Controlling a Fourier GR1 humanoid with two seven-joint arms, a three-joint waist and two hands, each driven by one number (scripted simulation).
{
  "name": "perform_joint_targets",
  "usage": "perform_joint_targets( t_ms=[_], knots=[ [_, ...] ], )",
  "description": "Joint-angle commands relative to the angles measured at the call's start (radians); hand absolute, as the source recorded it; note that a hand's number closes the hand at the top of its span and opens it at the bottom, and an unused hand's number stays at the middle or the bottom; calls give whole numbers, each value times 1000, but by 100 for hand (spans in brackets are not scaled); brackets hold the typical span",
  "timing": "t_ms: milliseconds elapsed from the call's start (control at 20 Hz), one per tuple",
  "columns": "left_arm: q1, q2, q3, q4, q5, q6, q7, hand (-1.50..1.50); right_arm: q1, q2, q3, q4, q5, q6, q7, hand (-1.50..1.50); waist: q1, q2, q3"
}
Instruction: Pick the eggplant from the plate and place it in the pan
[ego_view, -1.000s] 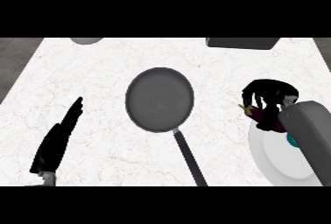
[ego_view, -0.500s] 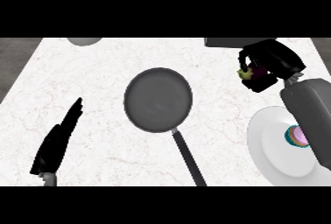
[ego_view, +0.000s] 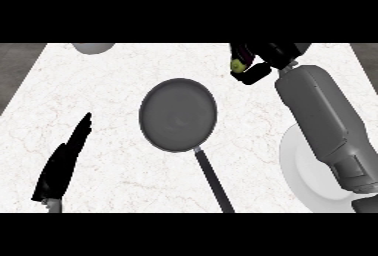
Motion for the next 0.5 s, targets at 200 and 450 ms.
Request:
perform_joint_targets(
  t_ms=[200,450],
  knots=[
    [-24,-7,-3,27,-21,2,-2,0,-159,244,-14,229,2,-41,55,150,-2,2,-1],
    [-48,4,13,0,9,-29,29,0,-186,269,44,348,-86,-57,50,150,22,7,-1]
  ],
)
